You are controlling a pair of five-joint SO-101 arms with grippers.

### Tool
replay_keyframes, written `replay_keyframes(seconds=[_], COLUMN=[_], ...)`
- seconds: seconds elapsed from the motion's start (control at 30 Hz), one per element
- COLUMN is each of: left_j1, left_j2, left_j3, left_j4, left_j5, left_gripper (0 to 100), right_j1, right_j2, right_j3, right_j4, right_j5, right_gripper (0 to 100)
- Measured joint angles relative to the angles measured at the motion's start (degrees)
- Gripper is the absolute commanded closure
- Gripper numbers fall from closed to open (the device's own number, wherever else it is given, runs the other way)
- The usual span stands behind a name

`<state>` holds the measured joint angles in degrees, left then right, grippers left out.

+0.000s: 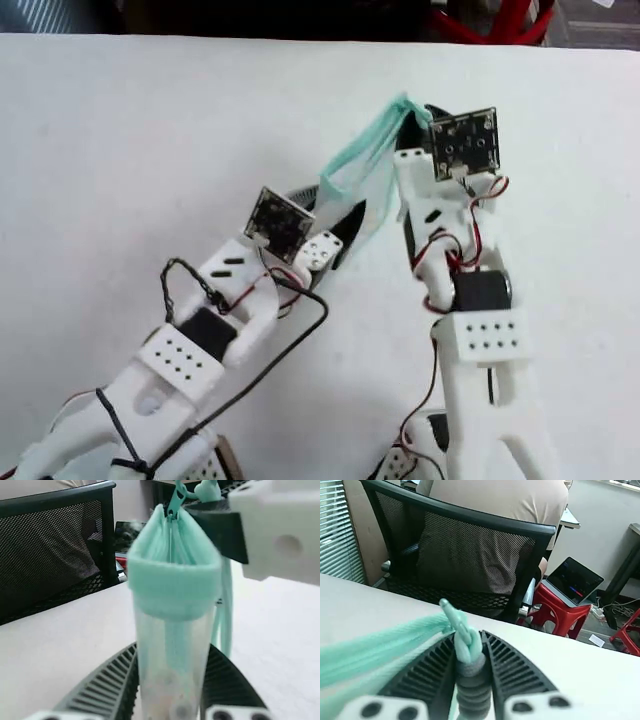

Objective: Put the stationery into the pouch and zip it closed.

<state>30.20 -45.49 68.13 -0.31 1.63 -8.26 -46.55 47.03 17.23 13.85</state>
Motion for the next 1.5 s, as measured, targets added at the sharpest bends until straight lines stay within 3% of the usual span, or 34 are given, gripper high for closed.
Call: replay_keyframes(seconds=[0.3, 0.5, 0.77, 1.27, 1.5], left_j1=[0.3, 0.5, 0.4, 0.4, 0.4], left_j2=[0.0, 0.1, 0.2, -1.0, -0.8], left_j3=[0.4, 0.4, 0.5, 1.9, 2.8], left_j4=[-1.1, -3.4, -6.2, -7.8, -7.2], left_j5=[1.7, 1.7, 1.8, 1.8, 1.8], left_gripper=[83, 98, 98, 98, 98], right_j1=[-3.7, -4.1, -4.5, -14.7, -14.8], right_j2=[-5.0, -6.7, -6.6, -6.3, -6.3], right_j3=[-0.1, -3.1, -8.4, -27.3, -30.4], right_j4=[9.1, 17.3, 24.5, 44.4, 46.3], right_j5=[0.2, 0.1, 0.1, 0.1, 0.1], right_gripper=[97.8, 97.8, 97.8, 97.8, 97.8])
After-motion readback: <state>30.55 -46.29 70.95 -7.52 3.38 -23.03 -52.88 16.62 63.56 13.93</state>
